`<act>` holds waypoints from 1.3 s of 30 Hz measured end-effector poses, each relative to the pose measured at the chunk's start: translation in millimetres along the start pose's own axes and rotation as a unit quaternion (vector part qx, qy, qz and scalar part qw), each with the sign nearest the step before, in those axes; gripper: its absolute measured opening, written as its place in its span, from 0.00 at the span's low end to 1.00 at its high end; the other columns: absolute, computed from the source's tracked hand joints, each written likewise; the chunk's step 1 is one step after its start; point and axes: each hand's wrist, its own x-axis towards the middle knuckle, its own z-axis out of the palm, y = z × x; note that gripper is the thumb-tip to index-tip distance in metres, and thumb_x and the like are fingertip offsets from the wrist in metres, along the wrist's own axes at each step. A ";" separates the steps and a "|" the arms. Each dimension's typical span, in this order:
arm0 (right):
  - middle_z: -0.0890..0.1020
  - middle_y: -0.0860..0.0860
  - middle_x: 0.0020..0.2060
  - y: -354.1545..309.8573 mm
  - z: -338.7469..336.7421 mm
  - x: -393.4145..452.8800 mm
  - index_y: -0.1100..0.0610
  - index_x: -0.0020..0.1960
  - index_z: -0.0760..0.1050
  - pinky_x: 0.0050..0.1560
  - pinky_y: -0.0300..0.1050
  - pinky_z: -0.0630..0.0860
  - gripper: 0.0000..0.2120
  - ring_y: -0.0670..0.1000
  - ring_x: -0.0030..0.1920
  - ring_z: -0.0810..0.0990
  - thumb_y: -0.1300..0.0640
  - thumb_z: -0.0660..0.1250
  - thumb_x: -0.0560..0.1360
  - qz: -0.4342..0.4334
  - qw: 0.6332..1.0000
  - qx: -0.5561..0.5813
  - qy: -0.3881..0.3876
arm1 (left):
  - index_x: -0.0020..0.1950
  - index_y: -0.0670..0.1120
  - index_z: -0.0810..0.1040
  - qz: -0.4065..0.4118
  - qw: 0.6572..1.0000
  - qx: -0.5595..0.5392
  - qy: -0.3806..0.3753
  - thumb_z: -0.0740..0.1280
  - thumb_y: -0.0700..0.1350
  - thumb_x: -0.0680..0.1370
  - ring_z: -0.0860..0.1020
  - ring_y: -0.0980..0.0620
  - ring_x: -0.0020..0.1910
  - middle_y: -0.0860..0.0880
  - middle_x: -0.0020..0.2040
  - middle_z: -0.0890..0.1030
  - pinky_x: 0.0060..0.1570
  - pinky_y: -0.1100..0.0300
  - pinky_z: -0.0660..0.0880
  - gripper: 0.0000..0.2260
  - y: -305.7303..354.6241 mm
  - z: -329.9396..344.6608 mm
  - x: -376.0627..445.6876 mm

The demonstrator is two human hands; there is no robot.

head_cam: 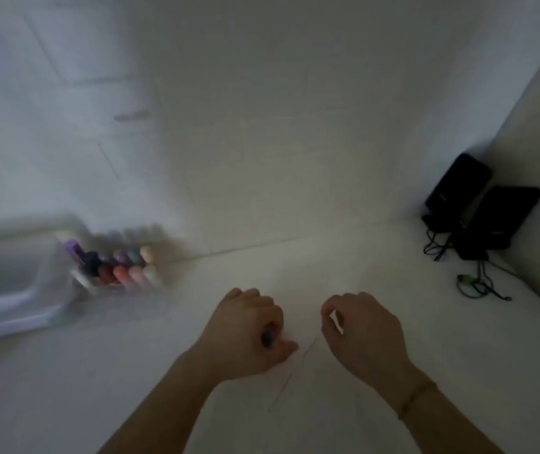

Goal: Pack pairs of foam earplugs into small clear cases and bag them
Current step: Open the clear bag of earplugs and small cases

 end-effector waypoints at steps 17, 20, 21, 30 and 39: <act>0.76 0.46 0.28 -28.6 16.8 -61.3 0.47 0.43 0.76 0.34 0.42 0.74 0.06 0.45 0.30 0.74 0.49 0.62 0.76 0.046 0.997 0.062 0.016 | 0.33 0.49 0.76 -0.095 0.988 0.075 0.091 0.62 0.51 0.70 0.82 0.44 0.43 0.49 0.36 0.82 0.40 0.54 0.79 0.08 34.8 63.2 -36.6; 0.77 0.47 0.25 -40.4 23.8 -72.4 0.47 0.39 0.78 0.33 0.32 0.71 0.08 0.42 0.32 0.77 0.51 0.64 0.76 0.084 0.986 0.143 0.009 | 0.43 0.51 0.79 -0.099 0.985 -0.033 0.134 0.63 0.53 0.77 0.76 0.55 0.58 0.54 0.42 0.82 0.57 0.61 0.70 0.09 29.7 64.2 -40.2; 0.77 0.46 0.25 -42.9 27.5 -74.6 0.48 0.39 0.79 0.34 0.30 0.71 0.09 0.41 0.32 0.78 0.52 0.63 0.77 0.098 0.981 0.165 0.010 | 0.42 0.53 0.79 -0.100 0.984 -0.064 0.135 0.64 0.53 0.76 0.76 0.60 0.53 0.56 0.39 0.81 0.58 0.63 0.69 0.08 28.0 63.1 -41.1; 0.80 0.48 0.28 -59.7 50.0 -77.2 0.51 0.40 0.79 0.32 0.33 0.67 0.12 0.43 0.31 0.76 0.55 0.60 0.79 0.157 0.929 0.305 0.134 | 0.37 0.53 0.77 -0.039 0.953 -0.266 0.139 0.63 0.54 0.73 0.72 0.58 0.29 0.56 0.30 0.76 0.33 0.59 0.71 0.08 29.2 59.3 -43.4; 0.80 0.43 0.26 -55.2 47.4 -77.2 0.50 0.38 0.83 0.32 0.30 0.71 0.07 0.42 0.30 0.79 0.52 0.69 0.74 0.176 0.909 0.333 0.177 | 0.41 0.49 0.82 -0.035 0.921 -0.387 0.042 0.70 0.54 0.68 0.78 0.52 0.31 0.50 0.34 0.83 0.33 0.45 0.76 0.09 23.1 63.3 -45.2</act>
